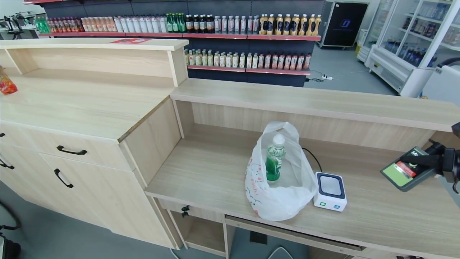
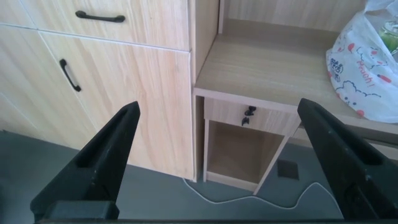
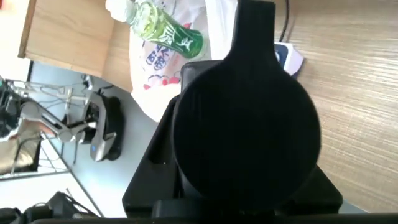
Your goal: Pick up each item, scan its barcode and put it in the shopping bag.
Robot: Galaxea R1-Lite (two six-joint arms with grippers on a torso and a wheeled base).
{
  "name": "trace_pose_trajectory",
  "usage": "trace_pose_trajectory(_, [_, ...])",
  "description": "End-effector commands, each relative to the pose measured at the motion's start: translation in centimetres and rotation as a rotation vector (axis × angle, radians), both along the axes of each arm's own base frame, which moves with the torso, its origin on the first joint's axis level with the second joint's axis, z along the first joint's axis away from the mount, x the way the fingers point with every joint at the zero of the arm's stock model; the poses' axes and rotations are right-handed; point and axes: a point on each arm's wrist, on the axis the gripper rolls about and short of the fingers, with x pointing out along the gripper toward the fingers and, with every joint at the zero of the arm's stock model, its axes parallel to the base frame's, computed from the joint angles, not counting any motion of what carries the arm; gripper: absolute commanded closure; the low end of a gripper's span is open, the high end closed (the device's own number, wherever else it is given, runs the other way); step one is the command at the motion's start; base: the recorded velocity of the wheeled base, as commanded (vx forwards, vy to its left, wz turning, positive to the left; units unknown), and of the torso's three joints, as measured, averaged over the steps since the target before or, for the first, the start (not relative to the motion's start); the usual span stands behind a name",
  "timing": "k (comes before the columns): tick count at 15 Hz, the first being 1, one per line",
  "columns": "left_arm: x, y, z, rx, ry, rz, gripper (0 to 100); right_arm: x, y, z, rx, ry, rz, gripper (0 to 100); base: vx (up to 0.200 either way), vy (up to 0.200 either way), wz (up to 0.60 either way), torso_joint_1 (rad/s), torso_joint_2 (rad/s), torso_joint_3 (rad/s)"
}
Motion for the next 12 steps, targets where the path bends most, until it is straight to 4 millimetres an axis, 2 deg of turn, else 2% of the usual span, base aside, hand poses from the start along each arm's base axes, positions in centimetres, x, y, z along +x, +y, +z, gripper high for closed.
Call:
trace_pose_trajectory(1, [0.0, 0.0, 0.0, 0.0, 0.001, 0.0, 0, 0.9, 0.3, -2.0, 0.018, 0.048, 0.042, 100, 0.0, 0.0, 0.0, 0.0, 0.0, 0.0])
trace_pose_trajectory(6, [0.0, 0.0, 0.0, -0.001, -0.001, 0.0, 0, 1.7, 2.5, -4.9, -0.101, 0.036, 0.271, 100, 0.0, 0.0, 0.0, 0.0, 0.0, 0.0])
trace_pose_trajectory(8, [0.0, 0.0, 0.0, -0.001, -0.001, 0.0, 0, 2.8, 3.0, -4.8, -0.115, 0.021, 0.302, 100, 0.0, 0.0, 0.0, 0.0, 0.0, 0.0])
trace_pose_trajectory(12, [0.0, 0.0, 0.0, -0.001, -0.001, 0.0, 0, 6.5, 2.7, -4.8, -0.2, -0.016, 0.316, 100, 0.0, 0.0, 0.0, 0.0, 0.0, 0.0])
